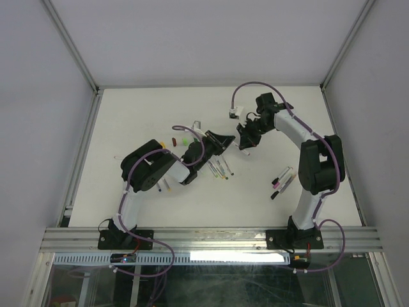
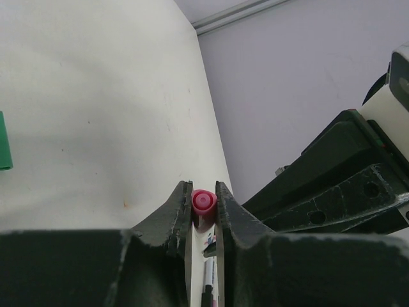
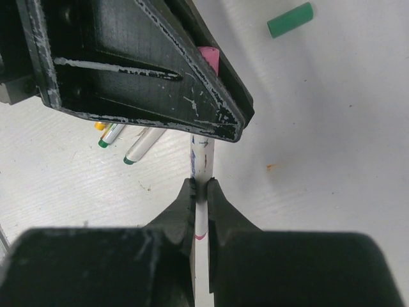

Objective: Open the pen caps
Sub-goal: Pick up the pen from the center of the board.

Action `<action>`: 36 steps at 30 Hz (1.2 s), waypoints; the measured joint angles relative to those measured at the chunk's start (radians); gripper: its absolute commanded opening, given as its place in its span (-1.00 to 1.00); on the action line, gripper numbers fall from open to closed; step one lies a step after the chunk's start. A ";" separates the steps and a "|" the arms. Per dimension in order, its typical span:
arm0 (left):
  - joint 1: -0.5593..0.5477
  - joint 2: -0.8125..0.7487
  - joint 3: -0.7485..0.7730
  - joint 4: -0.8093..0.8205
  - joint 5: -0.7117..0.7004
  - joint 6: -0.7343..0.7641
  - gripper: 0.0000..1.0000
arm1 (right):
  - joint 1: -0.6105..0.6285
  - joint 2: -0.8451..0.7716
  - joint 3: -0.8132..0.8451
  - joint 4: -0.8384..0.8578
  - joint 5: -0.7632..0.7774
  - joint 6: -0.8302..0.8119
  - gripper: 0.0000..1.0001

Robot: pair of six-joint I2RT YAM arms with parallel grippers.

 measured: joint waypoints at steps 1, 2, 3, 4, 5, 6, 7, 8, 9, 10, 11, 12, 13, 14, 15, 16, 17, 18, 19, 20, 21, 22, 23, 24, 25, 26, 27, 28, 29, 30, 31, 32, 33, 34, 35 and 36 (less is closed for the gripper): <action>0.000 0.000 0.000 0.000 0.000 0.003 -1.00 | 0.000 0.000 0.000 0.002 -0.001 0.002 -0.83; 0.000 0.000 0.000 0.001 0.000 0.006 -1.00 | 0.000 0.000 0.000 0.003 -0.002 0.003 -0.67; 0.000 -0.001 0.000 0.003 0.000 0.012 -1.00 | 0.000 0.000 0.000 0.005 -0.002 0.007 -0.54; 0.000 -0.002 -0.002 0.005 0.000 0.019 -1.00 | 0.000 -0.002 -0.002 0.008 -0.003 0.013 -0.39; 0.000 -0.007 -0.008 0.011 0.000 0.030 -1.00 | 0.000 -0.008 -0.009 0.017 -0.007 0.020 -0.27; 0.000 -0.018 -0.021 0.011 0.000 0.046 -1.00 | 0.000 -0.018 -0.020 0.024 -0.008 0.027 -0.17; 0.000 -0.035 -0.042 0.013 0.000 0.064 -1.00 | 0.000 -0.033 -0.032 0.029 -0.010 0.035 -0.08; 0.000 -0.050 -0.060 0.018 0.000 0.080 -1.00 | 0.000 -0.053 -0.045 0.034 -0.013 0.042 0.01; 0.000 -0.071 -0.082 0.025 0.001 0.098 -1.00 | 0.000 -0.077 -0.059 0.037 -0.016 0.050 0.10; 0.000 -0.093 -0.103 0.031 0.003 0.116 -1.00 | 0.000 -0.106 -0.070 0.038 -0.023 0.055 0.17; 0.000 -0.119 -0.127 0.037 0.006 0.136 -1.00 | -0.001 -0.141 -0.079 0.039 -0.032 0.063 0.22; 0.000 -0.150 -0.151 0.050 0.012 0.158 -1.00 | -0.001 -0.173 -0.084 0.040 -0.045 0.070 0.25; 0.000 -0.183 -0.175 0.064 0.024 0.180 -1.00 | -0.002 -0.212 -0.087 0.043 -0.063 0.078 0.27; 0.000 -0.218 -0.199 0.081 0.038 0.201 -1.00 | -0.002 -0.248 -0.090 0.046 -0.084 0.084 0.35; 0.000 -0.254 -0.225 0.100 0.059 0.224 -1.00 | -0.002 -0.286 -0.093 0.050 -0.109 0.090 0.42; 0.000 -0.288 -0.249 0.119 0.074 0.243 -1.00 | -0.002 -0.328 -0.101 0.058 -0.142 0.100 0.47; 0.000 -0.318 -0.273 0.137 0.090 0.262 -1.00 | -0.002 -0.369 -0.112 0.068 -0.172 0.113 0.54; 0.000 -0.357 -0.309 0.162 0.115 0.286 -1.00 | -0.002 -0.414 -0.131 0.087 -0.205 0.130 0.61; 0.001 -0.399 -0.348 0.183 0.138 0.309 -1.00 | -0.002 -0.462 -0.158 0.113 -0.238 0.152 0.67; 0.001 -0.438 -0.384 0.195 0.154 0.327 -1.00 | -0.002 -0.518 -0.193 0.146 -0.275 0.184 0.73; 0.001 -0.484 -0.423 0.199 0.175 0.351 -1.00 | -0.002 -0.567 -0.226 0.178 -0.306 0.216 0.78; 0.001 -0.531 -0.461 0.199 0.192 0.372 -1.00 | -0.002 -0.614 -0.262 0.221 -0.335 0.252 0.83; 0.001 -0.575 -0.492 0.198 0.203 0.389 -1.00 | -0.002 -0.660 -0.301 0.272 -0.364 0.292 0.86; 0.001 -0.614 -0.517 0.193 0.217 0.404 -1.00 | -0.003 -0.703 -0.340 0.323 -0.394 0.328 0.89; 0.001 -0.660 -0.539 0.184 0.227 0.419 -1.00 | -0.006 -0.732 -0.370 0.359 -0.421 0.357 0.91; 0.001 -0.706 -0.558 0.175 0.239 0.430 -1.00 | -0.010 -0.753 -0.401 0.401 -0.449 0.383 0.94; 0.002 -0.742 -0.572 0.169 0.244 0.440 -1.00 | -0.017 -0.769 -0.435 0.445 -0.481 0.412 0.98; 0.002 -0.782 -0.586 0.163 0.249 0.449 -1.00 | -0.023 -0.773 -0.459 0.473 -0.502 0.432 0.98; 0.002 -0.814 -0.596 0.163 0.253 0.454 -1.00 | -0.031 -0.773 -0.489 0.509 -0.526 0.456 0.98; 0.002 -0.837 -0.602 0.163 0.256 0.455 -1.00 | -0.036 -0.768 -0.519 0.539 -0.544 0.476 0.98; 0.002 -0.852 -0.608 0.163 0.259 0.456 -1.00 | -0.039 -0.761 -0.545 0.558 -0.555 0.491 0.98; 0.002 -0.859 -0.614 0.163 0.260 0.457 -1.00 | -0.042 -0.753 -0.571 0.576 -0.564 0.509 0.98; 0.002 -0.862 -0.622 0.164 0.261 0.456 -1.00 | -0.042 -0.748 -0.589 0.591 -0.566 0.528 0.98; 0.001 -0.862 -0.628 0.164 0.261 0.456 -1.00 | -0.042 -0.744 -0.608 0.614 -0.567 0.550 0.98; 0.000 -0.862 -0.637 0.163 0.261 0.455 -1.00 | -0.041 -0.744 -0.628 0.640 -0.569 0.574 0.98; 0.000 -0.862 -0.643 0.162 0.261 0.455 -1.00 | -0.041 -0.744 -0.640 0.657 -0.575 0.590 0.98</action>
